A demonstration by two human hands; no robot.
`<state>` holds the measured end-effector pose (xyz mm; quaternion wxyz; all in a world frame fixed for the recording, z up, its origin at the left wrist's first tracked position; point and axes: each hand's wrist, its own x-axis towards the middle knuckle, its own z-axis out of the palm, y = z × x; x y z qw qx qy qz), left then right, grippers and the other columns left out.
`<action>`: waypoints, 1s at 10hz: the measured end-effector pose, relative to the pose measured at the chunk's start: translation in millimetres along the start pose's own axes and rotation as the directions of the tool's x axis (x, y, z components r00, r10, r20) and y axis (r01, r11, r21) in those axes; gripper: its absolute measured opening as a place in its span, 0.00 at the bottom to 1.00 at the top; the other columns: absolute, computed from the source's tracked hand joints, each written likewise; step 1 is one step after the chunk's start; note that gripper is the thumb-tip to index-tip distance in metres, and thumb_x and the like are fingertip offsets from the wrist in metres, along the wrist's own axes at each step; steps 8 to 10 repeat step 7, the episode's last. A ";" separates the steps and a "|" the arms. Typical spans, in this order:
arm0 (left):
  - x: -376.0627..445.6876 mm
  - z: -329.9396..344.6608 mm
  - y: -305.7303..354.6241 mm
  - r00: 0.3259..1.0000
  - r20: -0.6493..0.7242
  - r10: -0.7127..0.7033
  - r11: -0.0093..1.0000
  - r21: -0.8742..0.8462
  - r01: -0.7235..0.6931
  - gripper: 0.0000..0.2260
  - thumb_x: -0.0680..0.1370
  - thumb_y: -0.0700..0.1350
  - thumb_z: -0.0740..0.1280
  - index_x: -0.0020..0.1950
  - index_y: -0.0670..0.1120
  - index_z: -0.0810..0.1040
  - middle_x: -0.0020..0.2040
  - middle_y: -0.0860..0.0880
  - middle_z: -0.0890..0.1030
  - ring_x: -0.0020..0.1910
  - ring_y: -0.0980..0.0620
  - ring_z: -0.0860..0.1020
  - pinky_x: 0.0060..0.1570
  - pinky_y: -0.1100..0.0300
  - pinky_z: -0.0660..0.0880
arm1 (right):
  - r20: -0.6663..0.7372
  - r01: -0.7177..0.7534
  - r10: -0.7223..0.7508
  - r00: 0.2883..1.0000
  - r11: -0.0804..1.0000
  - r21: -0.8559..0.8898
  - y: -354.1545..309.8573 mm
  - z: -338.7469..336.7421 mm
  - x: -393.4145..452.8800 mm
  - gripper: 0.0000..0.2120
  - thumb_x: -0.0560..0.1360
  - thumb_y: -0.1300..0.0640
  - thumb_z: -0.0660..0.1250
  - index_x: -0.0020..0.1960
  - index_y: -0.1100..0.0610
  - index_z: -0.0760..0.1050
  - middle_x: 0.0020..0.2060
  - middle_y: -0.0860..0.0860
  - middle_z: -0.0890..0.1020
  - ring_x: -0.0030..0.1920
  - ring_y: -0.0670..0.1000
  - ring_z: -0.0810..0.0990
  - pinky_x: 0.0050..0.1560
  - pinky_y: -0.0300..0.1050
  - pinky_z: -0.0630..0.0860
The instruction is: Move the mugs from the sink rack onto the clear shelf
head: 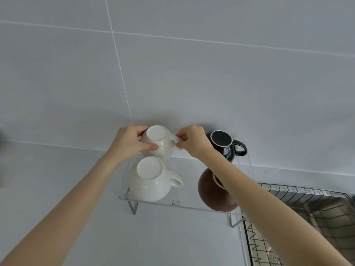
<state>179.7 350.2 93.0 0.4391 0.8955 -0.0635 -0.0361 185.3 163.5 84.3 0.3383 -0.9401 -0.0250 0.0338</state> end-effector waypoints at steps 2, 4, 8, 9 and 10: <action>-2.8 4.3 0.5 0.999 -0.037 -0.014 0.999 0.030 0.015 0.22 0.58 0.49 0.77 0.51 0.51 0.81 0.48 0.45 0.85 0.52 0.45 0.80 0.56 0.49 0.75 | -0.002 0.006 -0.006 1.000 1.000 0.031 1.9 -0.7 3.0 0.09 0.67 0.66 0.69 0.46 0.63 0.81 0.43 0.60 0.85 0.47 0.59 0.81 0.51 0.53 0.78; -1.4 6.1 -2.7 0.999 -0.045 -0.025 0.999 0.023 0.026 0.24 0.56 0.52 0.75 0.51 0.52 0.81 0.47 0.45 0.85 0.51 0.46 0.81 0.55 0.48 0.76 | -0.026 0.023 -0.021 0.999 0.998 0.064 7.3 4.1 1.5 0.09 0.67 0.67 0.68 0.47 0.62 0.80 0.43 0.61 0.84 0.47 0.60 0.81 0.51 0.55 0.78; 2.5 8.4 32.9 0.999 -0.033 -0.015 0.975 0.223 0.022 0.35 0.65 0.47 0.75 0.69 0.44 0.65 0.67 0.42 0.72 0.66 0.43 0.69 0.63 0.54 0.66 | -0.066 0.110 -0.101 0.993 0.984 0.139 -9.2 -44.2 -41.9 0.20 0.74 0.61 0.65 0.65 0.56 0.70 0.59 0.57 0.79 0.60 0.54 0.77 0.63 0.45 0.71; 2.5 8.4 32.9 0.999 -0.033 -0.015 0.975 0.223 0.022 0.35 0.65 0.47 0.75 0.69 0.44 0.65 0.67 0.42 0.72 0.66 0.43 0.69 0.63 0.54 0.66 | -0.066 0.110 -0.101 0.993 0.984 0.139 -9.2 -44.2 -41.9 0.20 0.74 0.61 0.65 0.65 0.56 0.70 0.59 0.57 0.79 0.60 0.54 0.77 0.63 0.45 0.71; 2.5 8.4 32.9 0.999 -0.033 -0.015 0.975 0.223 0.022 0.35 0.65 0.47 0.75 0.69 0.44 0.65 0.67 0.42 0.72 0.66 0.43 0.69 0.63 0.54 0.66 | -0.066 0.110 -0.101 0.993 0.984 0.139 -9.2 -44.2 -41.9 0.20 0.74 0.61 0.65 0.65 0.56 0.70 0.59 0.57 0.79 0.60 0.54 0.77 0.63 0.45 0.71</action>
